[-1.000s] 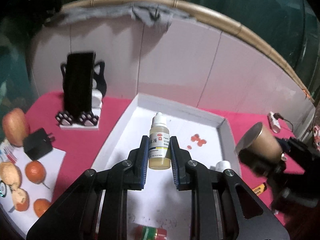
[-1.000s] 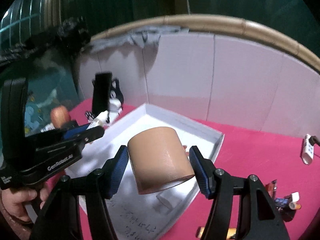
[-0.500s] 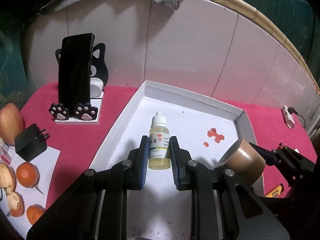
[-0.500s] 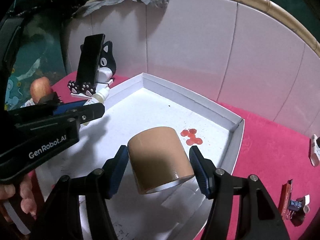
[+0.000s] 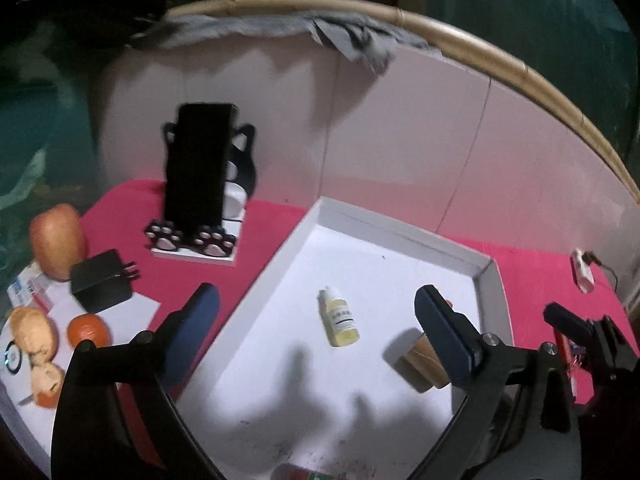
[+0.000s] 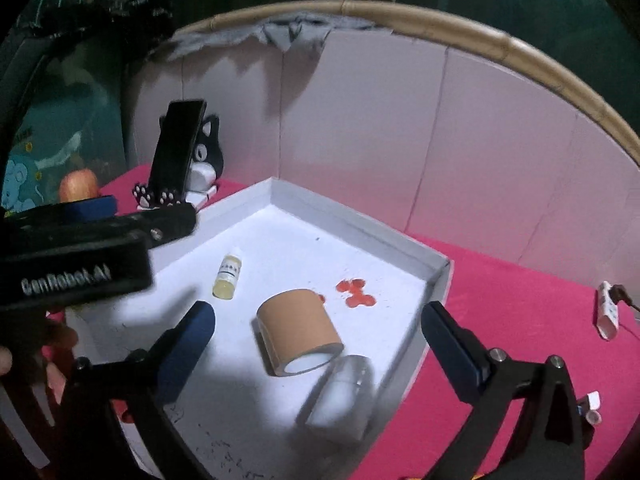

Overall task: Organize rigid objects
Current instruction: 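Withdraw both grippers from the tray toward the remaining items on the table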

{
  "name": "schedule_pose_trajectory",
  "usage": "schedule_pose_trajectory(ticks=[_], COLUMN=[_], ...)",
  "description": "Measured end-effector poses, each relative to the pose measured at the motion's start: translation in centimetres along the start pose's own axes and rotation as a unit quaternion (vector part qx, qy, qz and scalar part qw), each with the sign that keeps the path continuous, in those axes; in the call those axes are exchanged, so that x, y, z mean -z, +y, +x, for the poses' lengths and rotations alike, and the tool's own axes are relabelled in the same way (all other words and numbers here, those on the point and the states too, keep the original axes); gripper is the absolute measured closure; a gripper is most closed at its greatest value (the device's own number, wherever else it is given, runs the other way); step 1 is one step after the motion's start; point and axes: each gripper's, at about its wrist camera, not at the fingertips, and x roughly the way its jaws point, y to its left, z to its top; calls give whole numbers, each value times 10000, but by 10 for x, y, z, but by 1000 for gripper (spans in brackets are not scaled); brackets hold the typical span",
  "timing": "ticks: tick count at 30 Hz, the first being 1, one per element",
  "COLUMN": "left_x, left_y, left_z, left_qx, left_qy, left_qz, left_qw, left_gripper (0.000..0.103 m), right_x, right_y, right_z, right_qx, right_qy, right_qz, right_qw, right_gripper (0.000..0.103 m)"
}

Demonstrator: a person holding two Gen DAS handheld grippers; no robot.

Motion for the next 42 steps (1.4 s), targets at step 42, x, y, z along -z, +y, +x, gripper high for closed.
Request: schedule_pose_trajectory(ticks=[42], left_x=[52], left_y=[-105], left_z=[-85], left_qx=[1136], left_qy=[-94], left_qz=[1053], left_qw=[9879], left_gripper=[4], right_x=[57], right_y=[-157], right_z=[-204], right_qx=[-633], right_qy=[-2263], right_qz=[2467], right_qw=[9402], right_gripper=[0])
